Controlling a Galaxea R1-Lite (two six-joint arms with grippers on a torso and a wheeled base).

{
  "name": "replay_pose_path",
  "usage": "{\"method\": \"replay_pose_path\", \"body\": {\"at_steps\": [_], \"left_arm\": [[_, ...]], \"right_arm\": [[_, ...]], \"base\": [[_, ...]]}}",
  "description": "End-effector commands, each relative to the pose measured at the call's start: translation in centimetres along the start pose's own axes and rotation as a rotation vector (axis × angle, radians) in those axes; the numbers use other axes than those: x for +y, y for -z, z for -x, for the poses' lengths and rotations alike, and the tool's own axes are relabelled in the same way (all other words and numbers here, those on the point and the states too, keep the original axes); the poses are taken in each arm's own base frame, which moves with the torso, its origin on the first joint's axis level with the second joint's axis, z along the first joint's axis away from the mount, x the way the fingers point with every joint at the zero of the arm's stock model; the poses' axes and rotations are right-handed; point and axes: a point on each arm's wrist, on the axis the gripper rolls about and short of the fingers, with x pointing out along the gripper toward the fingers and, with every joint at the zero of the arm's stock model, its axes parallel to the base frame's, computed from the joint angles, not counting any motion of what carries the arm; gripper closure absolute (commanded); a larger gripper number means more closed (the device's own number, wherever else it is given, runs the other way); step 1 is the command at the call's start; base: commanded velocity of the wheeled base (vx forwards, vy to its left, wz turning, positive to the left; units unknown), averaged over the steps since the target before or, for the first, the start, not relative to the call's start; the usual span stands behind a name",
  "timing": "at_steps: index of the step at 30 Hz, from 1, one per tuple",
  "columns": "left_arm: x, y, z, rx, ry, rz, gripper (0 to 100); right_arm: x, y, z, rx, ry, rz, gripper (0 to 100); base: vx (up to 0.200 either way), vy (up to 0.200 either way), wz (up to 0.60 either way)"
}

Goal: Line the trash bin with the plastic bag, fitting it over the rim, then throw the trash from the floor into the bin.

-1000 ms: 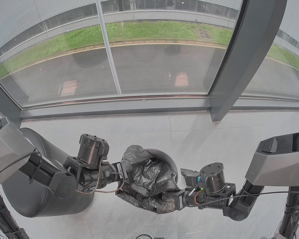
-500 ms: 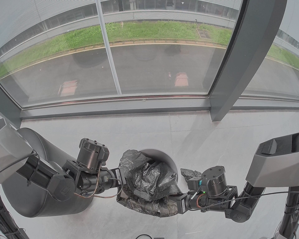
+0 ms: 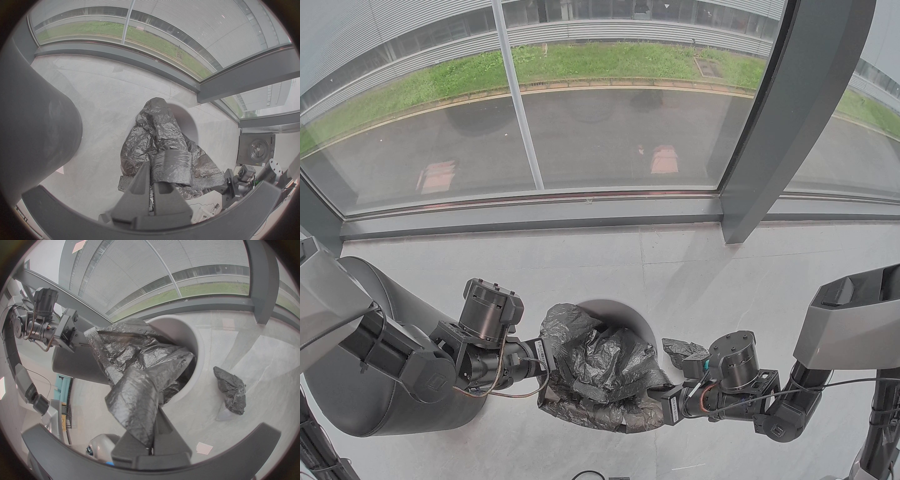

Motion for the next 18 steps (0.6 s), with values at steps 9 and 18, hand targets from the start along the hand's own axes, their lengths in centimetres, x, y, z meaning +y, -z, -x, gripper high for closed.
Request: {"method": "replay_pose_path", "body": {"at_steps": [9,18], "left_arm": [[0.5,-0.4,-2.7,-0.012,-0.010,0.012,100],[0.6,-1.3,-3.2,-0.044,-0.005,0.021,100]], "right_arm": [[-3.2,-0.3,-1.3,-0.022,0.108,0.004,100],[-3.6,-1.9,-2.2,-0.092,0.149,0.019,100]], "base": [[0.000,0.000,0.00],[0.000,0.000,0.00]]}}
